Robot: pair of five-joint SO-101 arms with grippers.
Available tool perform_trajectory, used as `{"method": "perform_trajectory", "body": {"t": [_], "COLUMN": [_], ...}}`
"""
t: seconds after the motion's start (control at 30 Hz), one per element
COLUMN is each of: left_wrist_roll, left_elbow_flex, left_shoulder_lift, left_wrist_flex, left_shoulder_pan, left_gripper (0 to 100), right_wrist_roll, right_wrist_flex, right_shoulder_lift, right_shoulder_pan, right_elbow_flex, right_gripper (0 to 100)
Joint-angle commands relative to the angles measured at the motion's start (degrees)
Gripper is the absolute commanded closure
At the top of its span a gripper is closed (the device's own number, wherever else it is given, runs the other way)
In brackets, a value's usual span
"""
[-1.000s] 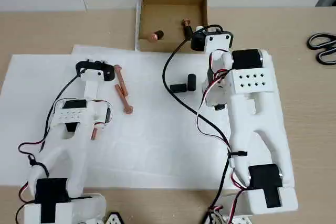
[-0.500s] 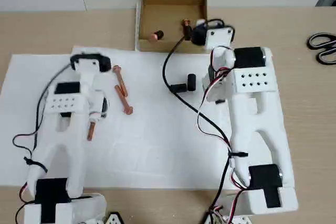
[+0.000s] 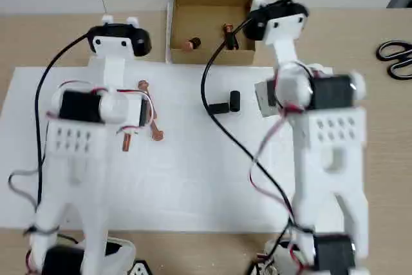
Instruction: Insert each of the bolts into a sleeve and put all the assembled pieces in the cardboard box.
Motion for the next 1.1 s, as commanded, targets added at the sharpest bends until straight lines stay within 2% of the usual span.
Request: {"method": "perform_trajectory", "body": {"t": [0.0, 0.2, 0.33, 0.43, 0.63, 0.73, 0.9, 1.07], "left_wrist_roll": [0.8, 1.4, 7.6, 9.8, 9.8, 9.8, 10.1, 16.4], "left_elbow_flex": [-2.8, 0.4, 7.4, 13.7, 30.4, 37.1, 43.0, 43.9], "left_shoulder_lift": [-9.5, -17.7, -23.7, -28.4, -35.8, -38.7, -40.7, -40.8], "left_wrist_flex": [-2.5, -9.2, -16.5, -23.2, -41.7, -47.8, -52.6, -54.4], "left_shoulder_pan": [4.0, 7.3, 7.2, 7.2, 8.4, 10.0, 10.5, 10.4], "left_gripper": [99, 99, 99, 99, 99, 99, 99, 99], "right_wrist_roll": [0.2, 0.2, 0.2, -0.1, -8.6, -11.3, -11.3, -11.3], "right_wrist_flex": [0.0, -0.1, -0.5, -2.6, -22.5, -33.5, -47.9, -56.5], "right_shoulder_lift": [-8.5, -18.2, -25.6, -30.1, -39.4, -44.8, -51.5, -55.3], "right_shoulder_pan": [0.0, 0.0, 0.0, 0.0, -1.1, -2.7, -6.8, -11.8], "right_elbow_flex": [-2.5, 6.0, 12.5, 17.7, 39.0, 52.0, 70.9, 82.5], "right_gripper": [99.5, 99.5, 99.5, 99.5, 99.3, 99.4, 99.5, 99.5]}}
